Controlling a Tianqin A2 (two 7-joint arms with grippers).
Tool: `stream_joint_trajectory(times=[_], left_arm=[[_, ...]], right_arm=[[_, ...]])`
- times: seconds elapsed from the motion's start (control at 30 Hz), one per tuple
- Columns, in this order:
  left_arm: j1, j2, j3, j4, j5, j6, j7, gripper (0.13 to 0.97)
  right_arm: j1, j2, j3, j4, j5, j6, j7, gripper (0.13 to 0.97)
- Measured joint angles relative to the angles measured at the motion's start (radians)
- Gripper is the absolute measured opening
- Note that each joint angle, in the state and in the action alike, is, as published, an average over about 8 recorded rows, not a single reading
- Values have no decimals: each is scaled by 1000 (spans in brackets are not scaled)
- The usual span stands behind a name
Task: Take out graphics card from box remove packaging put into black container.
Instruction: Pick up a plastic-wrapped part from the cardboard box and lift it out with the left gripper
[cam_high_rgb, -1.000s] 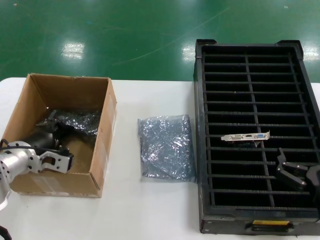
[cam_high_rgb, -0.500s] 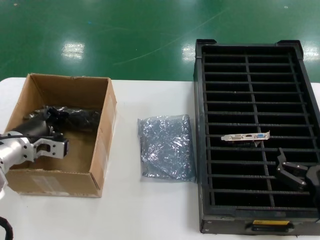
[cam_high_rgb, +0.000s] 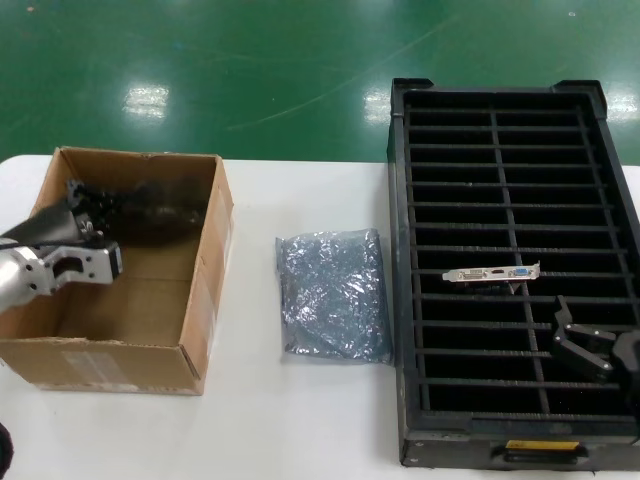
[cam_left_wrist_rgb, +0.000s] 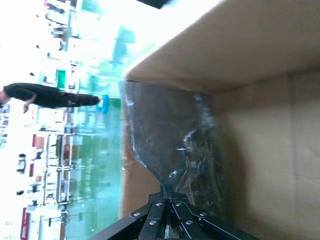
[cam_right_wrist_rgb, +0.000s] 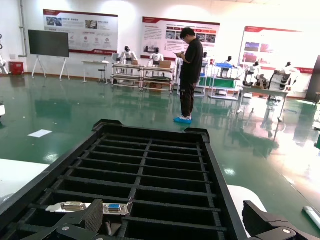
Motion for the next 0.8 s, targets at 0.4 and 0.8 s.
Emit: stream_joint_trajectory(times=[0.4,0.8], left_arm=[[-13,-55,-27,-3,-28,184,-71,139],[-27,-115,-90,-6,-92,368,-128,138]], right_arm=[[0,0,0,0,0,0,0,966],[0,0,0,0,0,0,0,966]])
